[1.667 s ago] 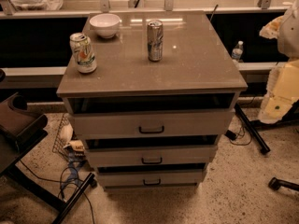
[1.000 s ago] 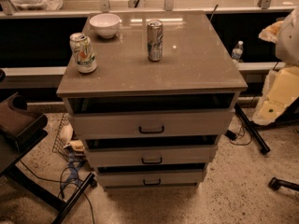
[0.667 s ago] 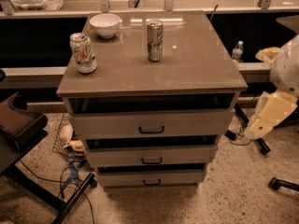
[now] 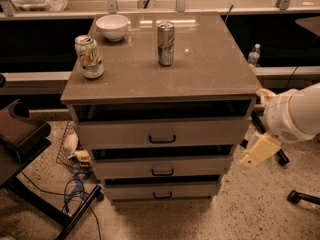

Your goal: Open bottom drawer

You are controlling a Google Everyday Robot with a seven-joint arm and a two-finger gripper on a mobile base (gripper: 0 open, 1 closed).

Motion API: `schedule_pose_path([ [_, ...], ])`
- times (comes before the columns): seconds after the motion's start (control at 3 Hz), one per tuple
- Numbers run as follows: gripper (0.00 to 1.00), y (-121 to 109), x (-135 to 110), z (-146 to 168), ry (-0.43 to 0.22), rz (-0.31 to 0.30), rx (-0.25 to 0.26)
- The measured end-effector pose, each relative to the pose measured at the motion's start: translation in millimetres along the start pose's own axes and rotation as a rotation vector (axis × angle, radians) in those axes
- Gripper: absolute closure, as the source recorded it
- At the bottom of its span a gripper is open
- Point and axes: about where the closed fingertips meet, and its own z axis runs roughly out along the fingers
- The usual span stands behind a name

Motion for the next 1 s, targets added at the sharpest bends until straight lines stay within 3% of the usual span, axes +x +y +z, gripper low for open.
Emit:
schedule_pose_path([
  [0.67,0.0,-3,8,88,0.033,-0.008,0.138],
  [1.0,0.0,-3,18,120,0.087,-0.025,0.206],
])
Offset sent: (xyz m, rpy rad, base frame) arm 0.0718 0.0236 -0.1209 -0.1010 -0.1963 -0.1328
